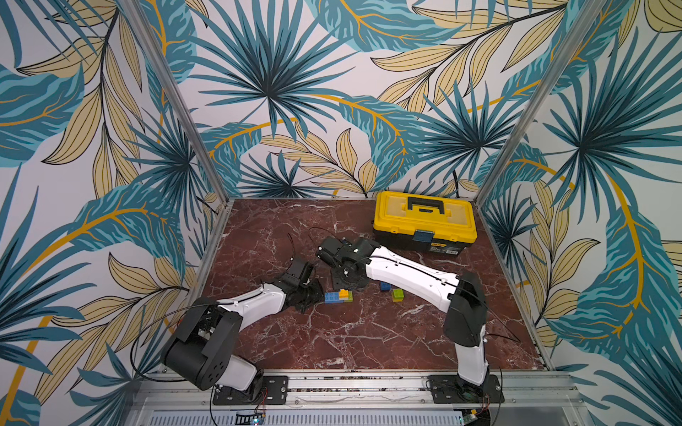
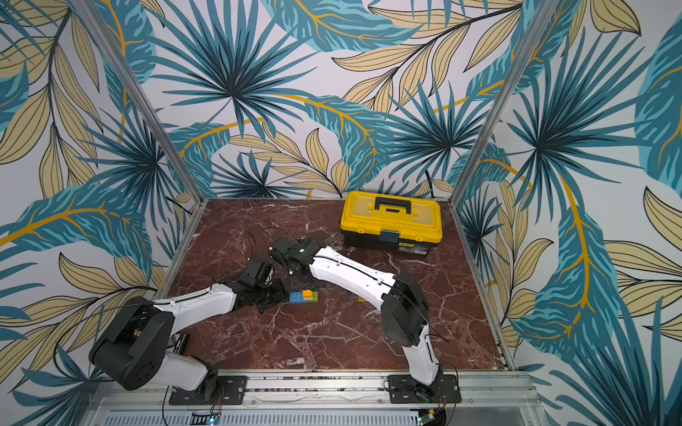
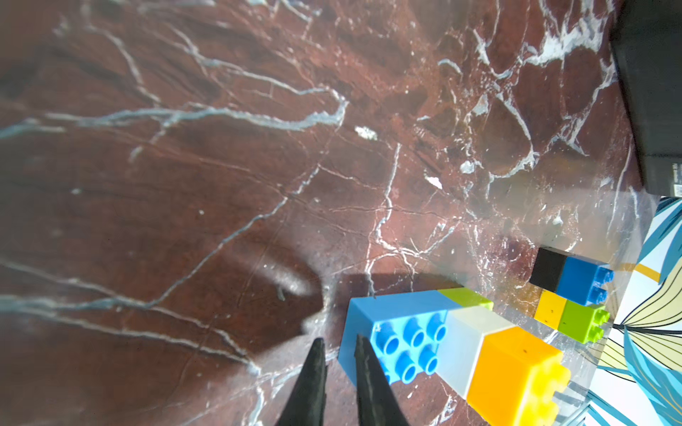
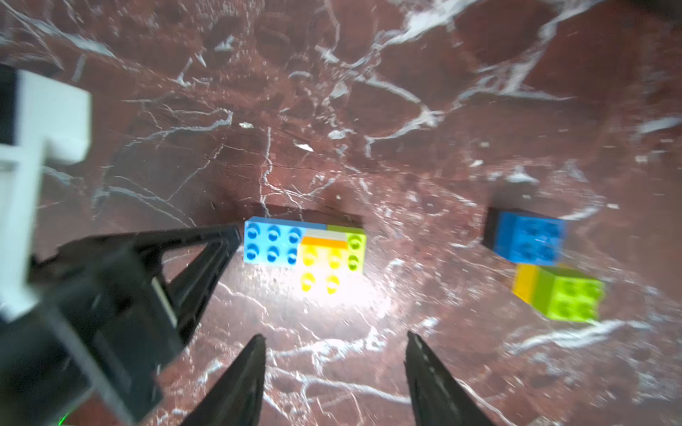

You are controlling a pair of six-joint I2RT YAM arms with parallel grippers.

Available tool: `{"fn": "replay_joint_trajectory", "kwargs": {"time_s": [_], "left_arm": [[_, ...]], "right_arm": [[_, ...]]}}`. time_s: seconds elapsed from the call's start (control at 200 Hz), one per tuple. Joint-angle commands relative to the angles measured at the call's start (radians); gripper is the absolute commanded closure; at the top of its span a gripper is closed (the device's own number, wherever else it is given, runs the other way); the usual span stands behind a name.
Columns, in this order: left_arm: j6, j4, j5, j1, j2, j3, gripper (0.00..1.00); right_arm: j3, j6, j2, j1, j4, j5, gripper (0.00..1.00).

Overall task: Assemble the number 4 with lego
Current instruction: Assemble the lego brick with the lego brick, then pick up the lego brick from the center of the board.

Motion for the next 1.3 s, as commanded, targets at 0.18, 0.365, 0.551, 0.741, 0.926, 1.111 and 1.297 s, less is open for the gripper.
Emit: {"fn": "replay_joint_trajectory", "kwargs": {"time_s": [0.18,0.365,0.551,0.741,0.926,1.111,1.297], "left_arm": [[-0.017,0.028,0.029,-0.005,0.003,-0.029,0.82],[-0.028,0.036,0.037,-0.011,0.009,-0.031,0.82],[-0.039,0.041,0.046,-0.018,0.011,-0.032,0.82],[-0.040,0.039,0.050,-0.023,0.019,-0.025,0.82],[-0.042,0.025,0.031,-0.021,0.011,-0.022,0.82],[-0.032,-0.004,0.015,-0.020,-0.004,-0.011,0.82],[-0.013,-0.040,-0.008,-0.019,-0.031,-0.008,0.81]], "right_arm": [[-0.270,-0.160,-0.157,-0.131,-0.017,0.056,0.30],[-0.379,-0.235,-0.180,-0.245,0.015,0.014,0.28],[-0.459,-0.254,-0.173,-0.300,0.080,-0.026,0.29],[-0.506,-0.252,-0.152,-0.328,0.136,-0.058,0.33],[-0.536,-0.249,-0.141,-0.345,0.166,-0.066,0.38],[-0.557,-0.242,-0.134,-0.352,0.180,-0.066,0.42],[-0.588,-0.234,-0.132,-0.364,0.208,-0.071,0.46]]}}
